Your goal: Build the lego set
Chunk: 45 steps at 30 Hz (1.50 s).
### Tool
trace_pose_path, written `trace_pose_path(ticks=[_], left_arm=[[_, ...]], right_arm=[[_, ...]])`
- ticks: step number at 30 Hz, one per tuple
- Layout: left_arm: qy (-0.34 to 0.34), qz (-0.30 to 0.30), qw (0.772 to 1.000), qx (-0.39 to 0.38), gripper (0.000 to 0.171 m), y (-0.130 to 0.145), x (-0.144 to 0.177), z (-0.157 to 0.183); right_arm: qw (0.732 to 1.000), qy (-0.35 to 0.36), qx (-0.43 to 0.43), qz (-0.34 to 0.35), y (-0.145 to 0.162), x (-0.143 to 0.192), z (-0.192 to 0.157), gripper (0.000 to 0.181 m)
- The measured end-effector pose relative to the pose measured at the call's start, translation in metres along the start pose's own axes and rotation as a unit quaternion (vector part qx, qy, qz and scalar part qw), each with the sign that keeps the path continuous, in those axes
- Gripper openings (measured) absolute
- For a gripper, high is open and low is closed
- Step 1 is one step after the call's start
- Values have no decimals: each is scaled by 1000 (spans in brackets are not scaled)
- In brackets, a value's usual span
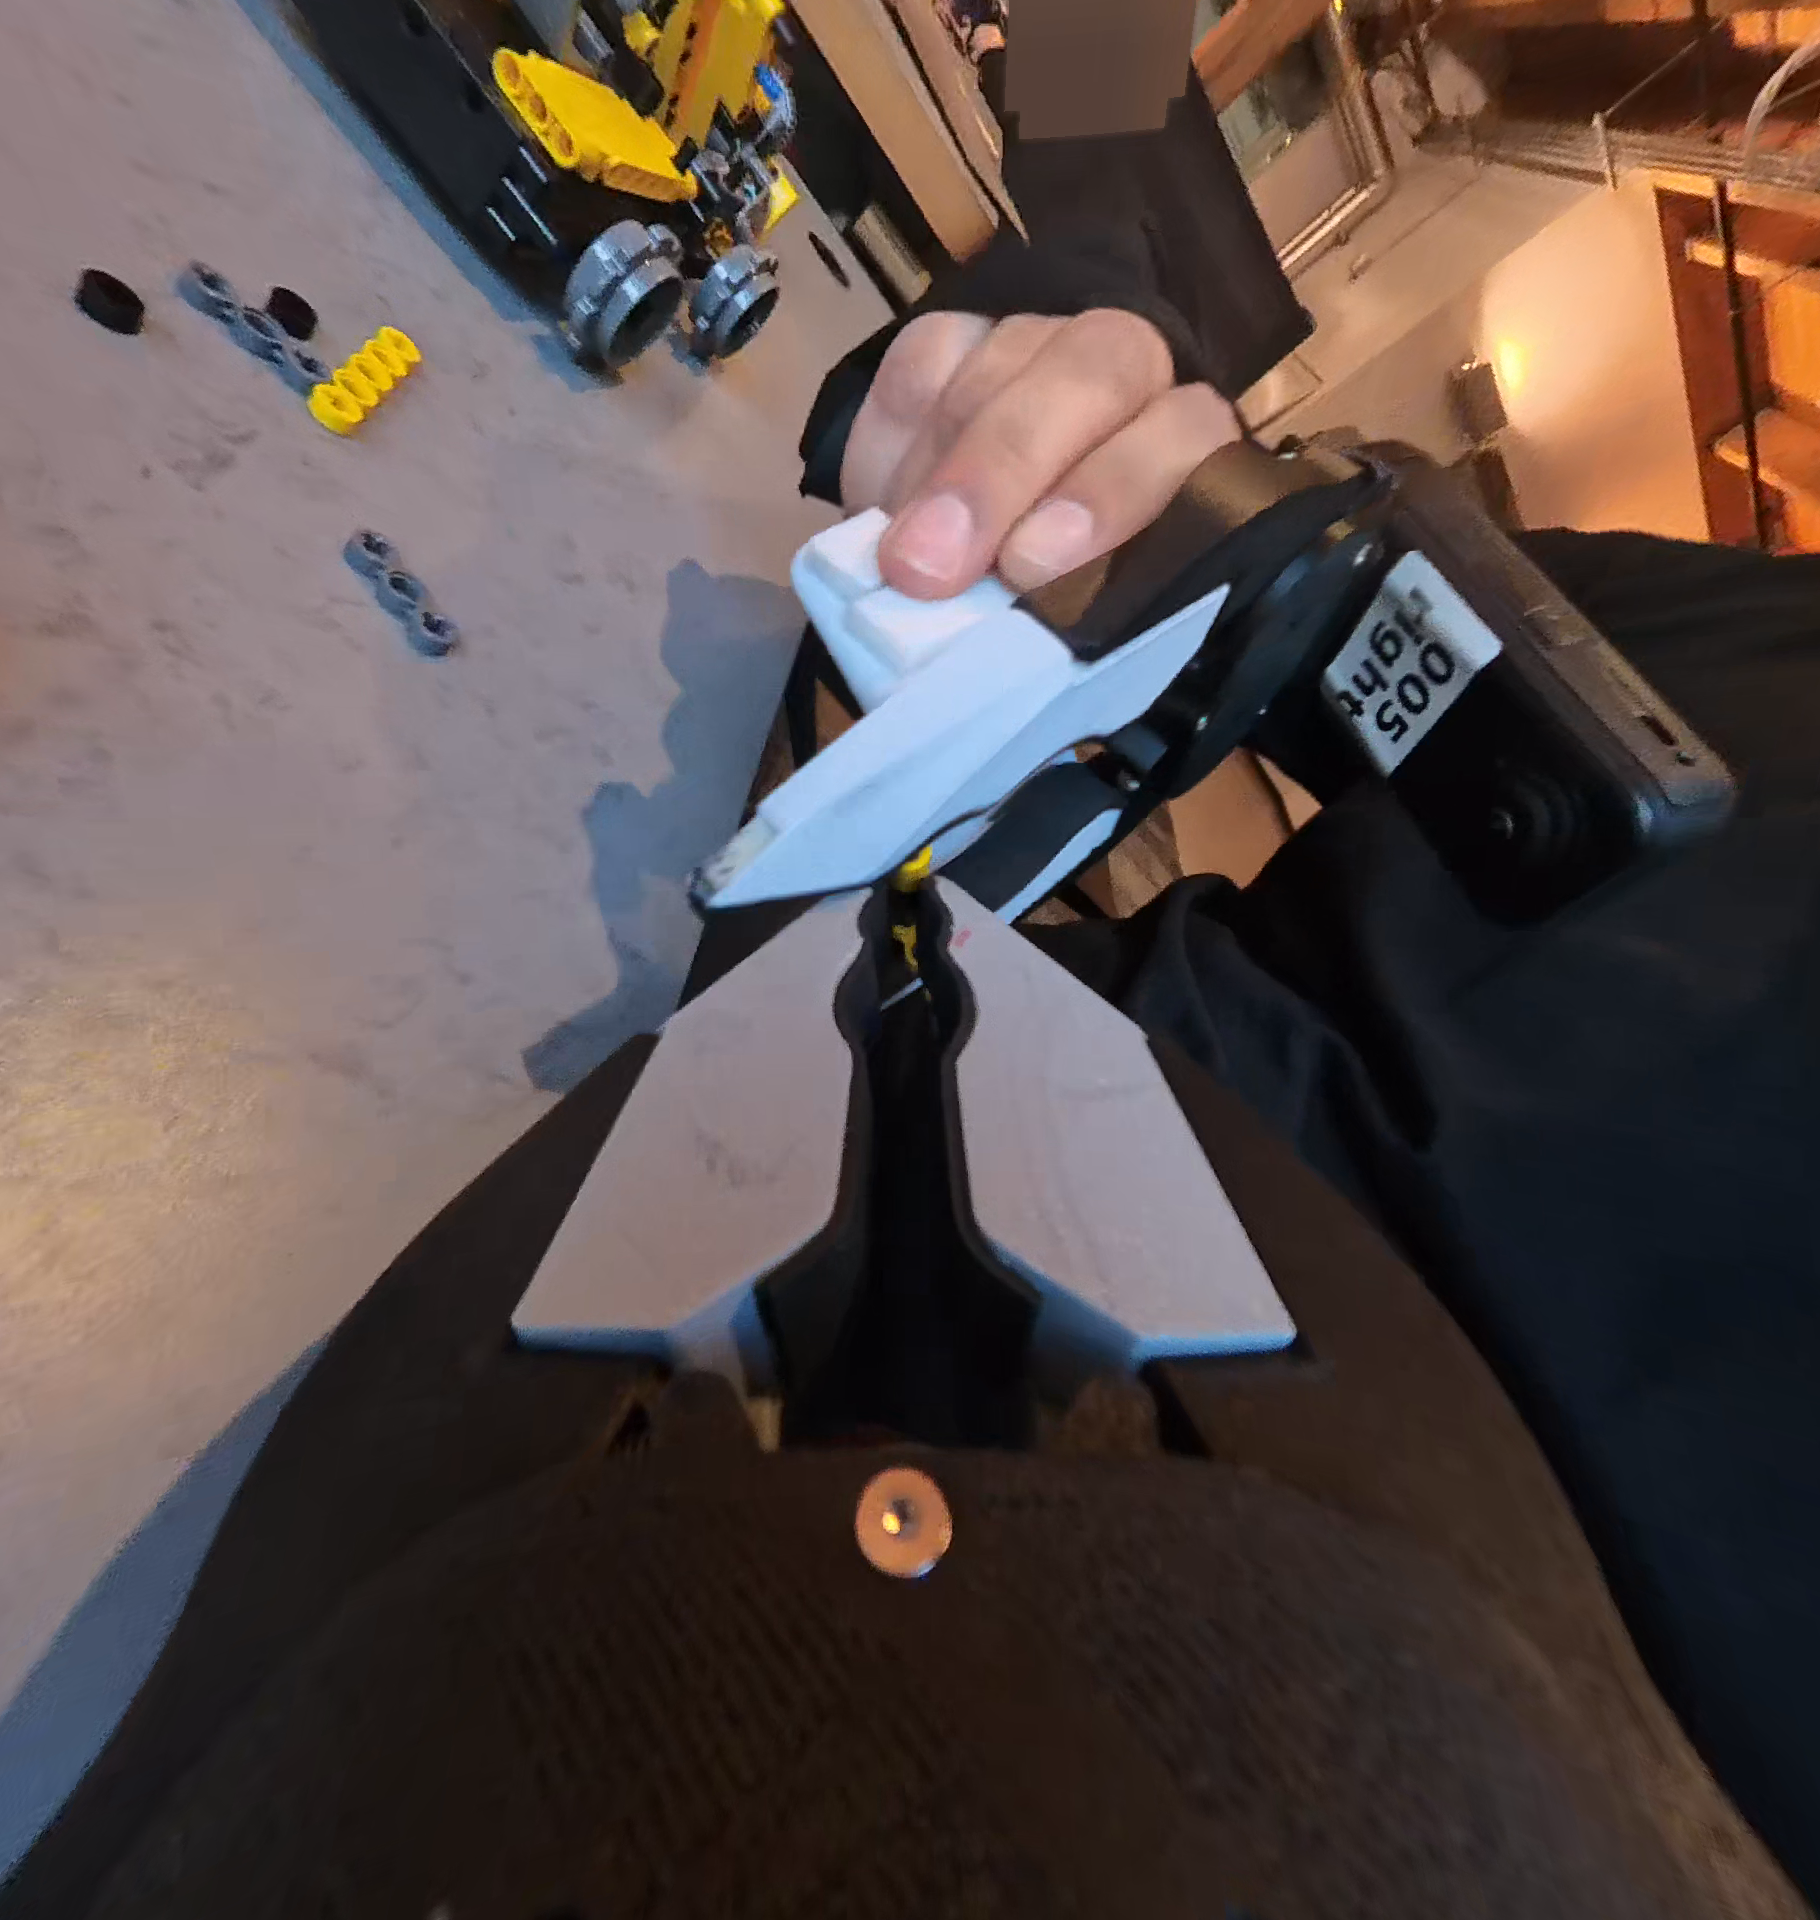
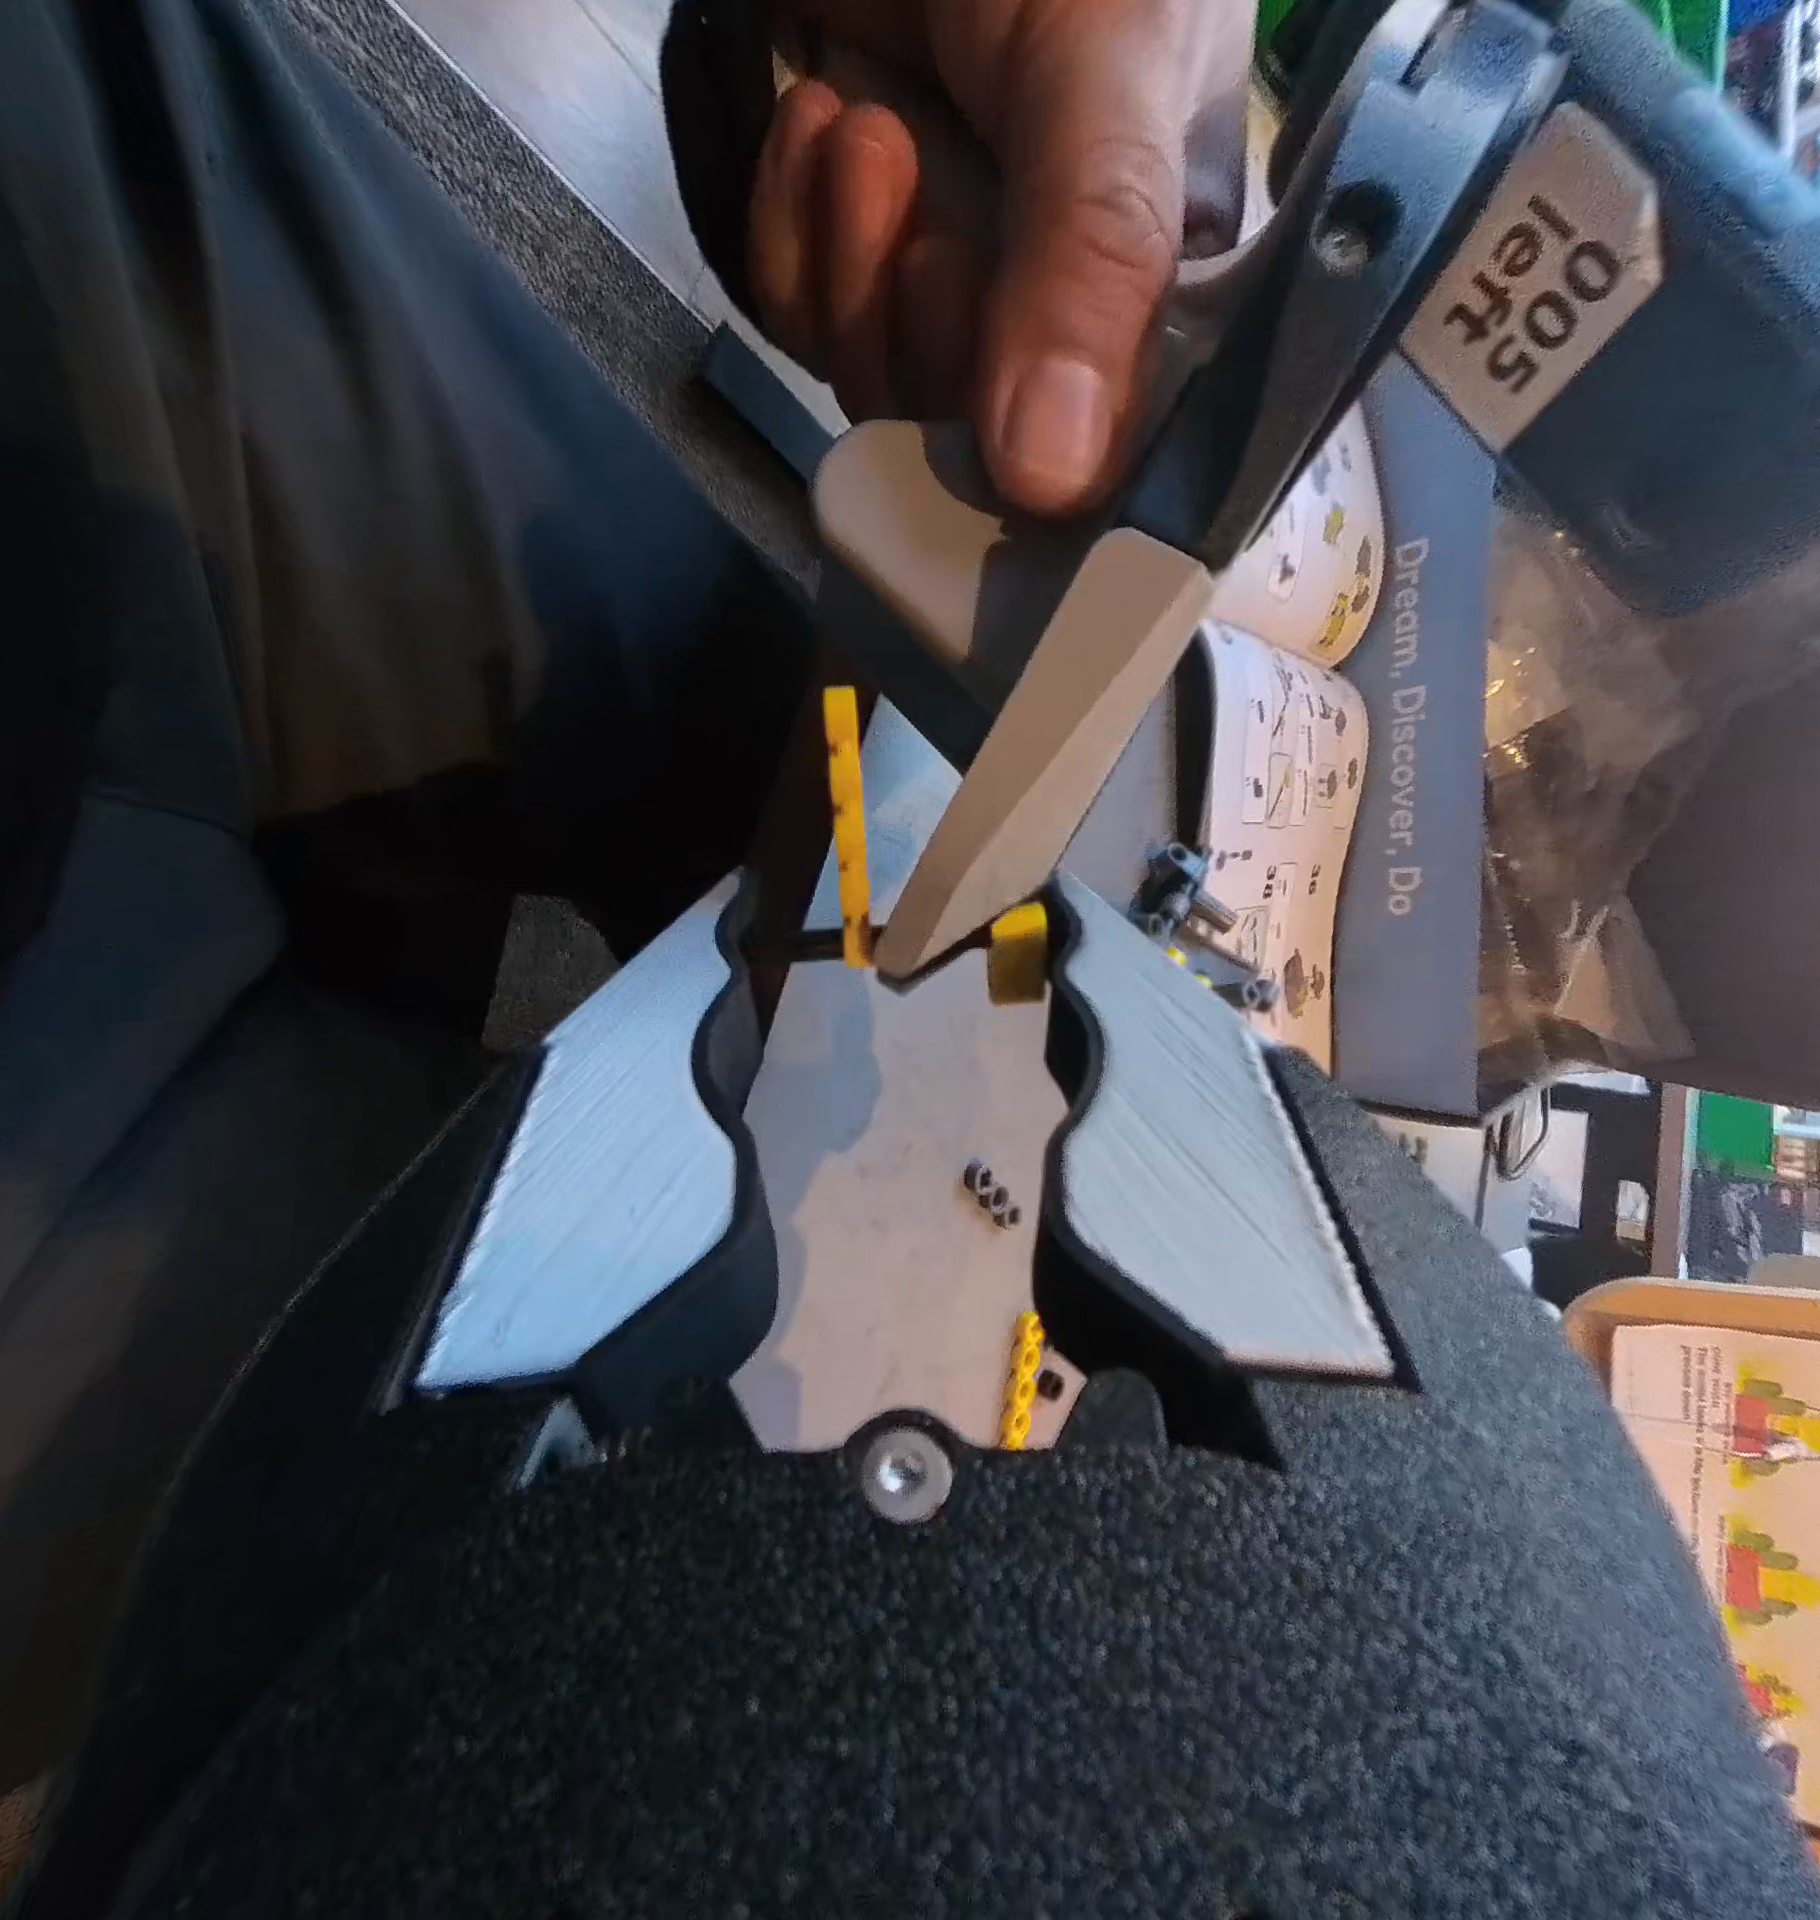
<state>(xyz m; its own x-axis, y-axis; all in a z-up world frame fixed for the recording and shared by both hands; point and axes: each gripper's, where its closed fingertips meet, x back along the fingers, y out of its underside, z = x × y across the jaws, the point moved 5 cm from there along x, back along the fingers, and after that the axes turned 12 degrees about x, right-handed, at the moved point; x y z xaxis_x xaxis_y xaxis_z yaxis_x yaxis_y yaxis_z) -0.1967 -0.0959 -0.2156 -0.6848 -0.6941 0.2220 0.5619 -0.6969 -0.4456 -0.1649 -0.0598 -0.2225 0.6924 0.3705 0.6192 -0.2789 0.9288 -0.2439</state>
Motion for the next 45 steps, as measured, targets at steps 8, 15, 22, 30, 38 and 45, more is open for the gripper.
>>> trace_pose_path(ticks=[8, 15, 22, 30, 38, 45], left_arm=[[-11, 14, 1000, 3, 3, -5, 1, -2], [-14, 13, 1000, 2, 3, -5, -3, -2], [-12, 31, 999, -3, 3, -10, -1, 1], [-20, 28, 999, -11, 3, -11, -4, 3], [-31, 29, 999, -9, 3, -11, -3, 1], [-39, 63, 997, -7, 2, -9, -3, -2]], right_arm=[[999, 15, -44, -12, 13, -1, 0, 49], [997, 57, -17, -42, 16, -1, 6, 23], [998, 28, -52, -32, 15, 1, 2, 57], [998, 28, -55, -32, 13, 2, 5, 50], [998, 29, -33, -52, 14, -1, 4, 49], [997, 2, -23, -79, 16, -3, 3, 44]])
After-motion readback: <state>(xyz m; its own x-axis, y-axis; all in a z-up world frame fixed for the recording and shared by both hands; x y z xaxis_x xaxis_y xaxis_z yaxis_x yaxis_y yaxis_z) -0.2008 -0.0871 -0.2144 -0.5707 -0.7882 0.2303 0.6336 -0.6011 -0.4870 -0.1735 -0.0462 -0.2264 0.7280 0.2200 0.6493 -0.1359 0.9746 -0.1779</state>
